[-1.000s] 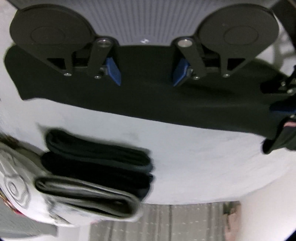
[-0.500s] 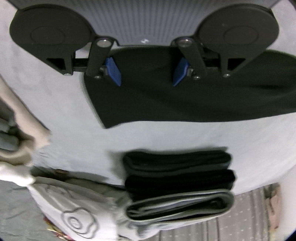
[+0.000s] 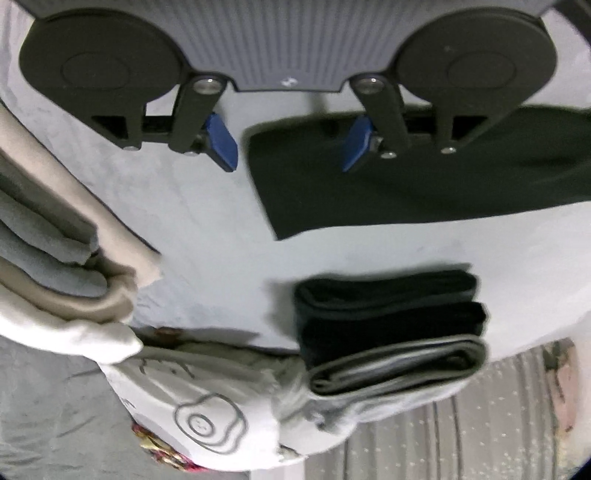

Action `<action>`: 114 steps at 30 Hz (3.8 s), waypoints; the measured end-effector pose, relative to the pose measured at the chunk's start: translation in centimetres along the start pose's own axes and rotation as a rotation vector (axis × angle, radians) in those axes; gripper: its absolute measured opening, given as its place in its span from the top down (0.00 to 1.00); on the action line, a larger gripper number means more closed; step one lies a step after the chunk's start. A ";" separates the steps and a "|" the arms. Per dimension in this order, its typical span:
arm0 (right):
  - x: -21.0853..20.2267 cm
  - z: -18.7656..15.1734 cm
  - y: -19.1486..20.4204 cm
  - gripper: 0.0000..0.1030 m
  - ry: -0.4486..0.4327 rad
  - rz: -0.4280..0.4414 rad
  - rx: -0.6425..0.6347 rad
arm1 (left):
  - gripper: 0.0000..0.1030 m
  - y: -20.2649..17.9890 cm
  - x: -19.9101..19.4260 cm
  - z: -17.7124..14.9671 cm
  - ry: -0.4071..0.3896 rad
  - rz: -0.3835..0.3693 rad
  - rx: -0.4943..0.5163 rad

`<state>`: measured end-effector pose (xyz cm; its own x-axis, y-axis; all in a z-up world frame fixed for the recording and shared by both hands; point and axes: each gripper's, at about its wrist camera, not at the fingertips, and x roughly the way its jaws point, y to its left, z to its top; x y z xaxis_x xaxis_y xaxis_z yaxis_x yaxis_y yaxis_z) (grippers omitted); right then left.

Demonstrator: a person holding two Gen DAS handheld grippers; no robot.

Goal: Fold clothes

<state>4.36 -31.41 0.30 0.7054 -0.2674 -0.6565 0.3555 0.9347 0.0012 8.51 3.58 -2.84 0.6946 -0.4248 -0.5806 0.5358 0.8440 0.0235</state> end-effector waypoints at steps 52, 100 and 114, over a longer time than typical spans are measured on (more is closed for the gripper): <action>-17.2 -17.1 11.1 0.26 -0.086 0.187 -0.298 | 0.30 12.7 -21.1 -9.5 0.027 0.571 -0.579; -17.5 -12.3 18.8 0.95 -0.317 0.227 -0.554 | 0.92 16.9 -18.6 -4.8 -0.203 0.396 -0.910; -9.6 -3.0 20.4 0.96 -0.328 0.124 -0.555 | 0.92 20.4 -9.2 3.3 -0.208 0.409 -0.912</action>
<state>2.99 -9.11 4.33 0.9024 -0.1255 -0.4121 -0.0477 0.9216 -0.3852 14.65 23.65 5.67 0.8583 -0.0234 -0.5126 -0.2708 0.8279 -0.4911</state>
